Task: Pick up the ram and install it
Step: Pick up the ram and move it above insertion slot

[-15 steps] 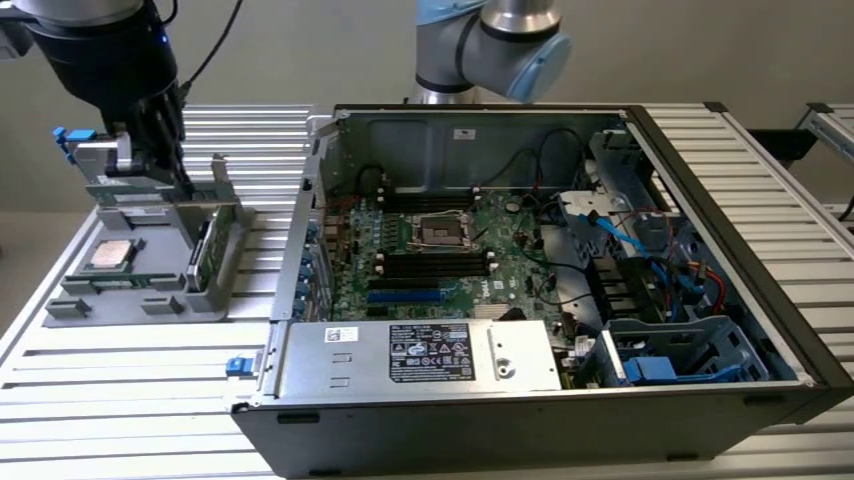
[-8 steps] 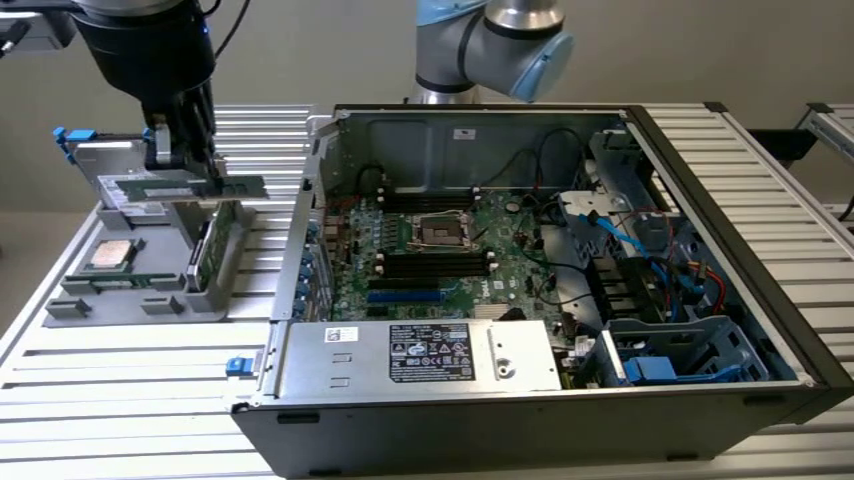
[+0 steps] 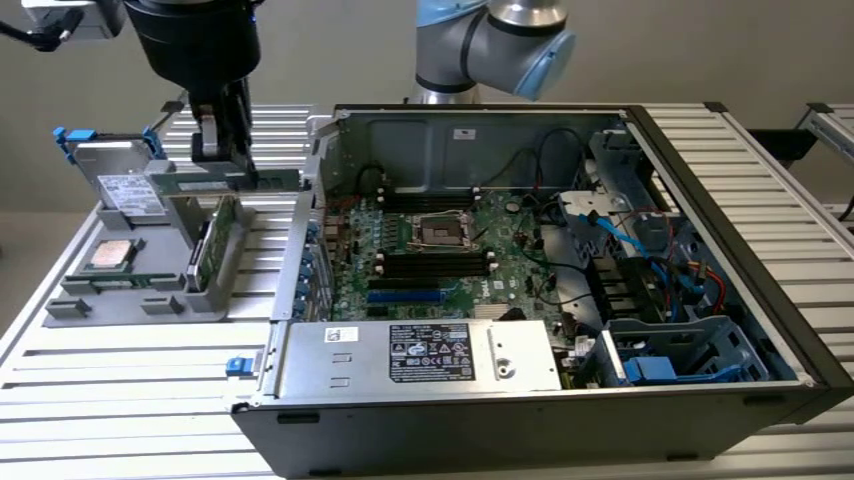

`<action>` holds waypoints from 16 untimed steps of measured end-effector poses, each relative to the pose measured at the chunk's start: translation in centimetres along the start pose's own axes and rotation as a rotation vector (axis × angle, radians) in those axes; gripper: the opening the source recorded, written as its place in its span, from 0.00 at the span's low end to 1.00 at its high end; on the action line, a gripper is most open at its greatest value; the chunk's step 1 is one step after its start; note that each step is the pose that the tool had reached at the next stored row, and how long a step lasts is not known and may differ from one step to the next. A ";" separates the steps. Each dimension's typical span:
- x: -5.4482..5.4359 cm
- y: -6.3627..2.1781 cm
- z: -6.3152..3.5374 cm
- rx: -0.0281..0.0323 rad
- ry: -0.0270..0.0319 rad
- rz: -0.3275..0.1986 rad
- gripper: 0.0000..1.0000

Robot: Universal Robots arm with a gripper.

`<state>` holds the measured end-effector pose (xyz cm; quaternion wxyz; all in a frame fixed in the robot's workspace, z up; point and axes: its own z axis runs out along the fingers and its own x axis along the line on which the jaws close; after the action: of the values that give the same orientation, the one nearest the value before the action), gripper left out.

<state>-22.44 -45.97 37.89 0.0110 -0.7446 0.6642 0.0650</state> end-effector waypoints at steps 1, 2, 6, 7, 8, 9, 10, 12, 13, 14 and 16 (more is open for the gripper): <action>0.1 -0.43 -0.14 0.0001 -0.0007 0.000 0.14; 0.1 -0.85 -0.28 0.0001 -0.0013 -0.001 0.14; 0.4 -2.61 -0.78 0.0002 -0.0035 -0.002 0.14; 0.4 -3.06 -0.89 0.0002 -0.0040 -0.002 0.14; 0.5 -3.48 -1.00 0.0002 -0.0043 -0.003 0.14; 0.6 -3.92 -1.09 0.0001 -0.0046 -0.003 0.14; 0.6 -4.36 -1.17 0.0002 -0.0049 -0.003 0.14; 0.7 -5.27 -1.32 0.0001 -0.0052 -0.004 0.14; 0.8 -5.70 -1.38 0.0001 -0.0053 -0.004 0.14; 0.9 -6.14 -1.46 -0.0001 -0.0054 -0.005 0.14; 1.0 -7.06 -1.59 -0.0001 -0.0057 -0.005 0.14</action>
<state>-15.21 -46.29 38.86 0.0130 -0.7461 0.6623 0.0672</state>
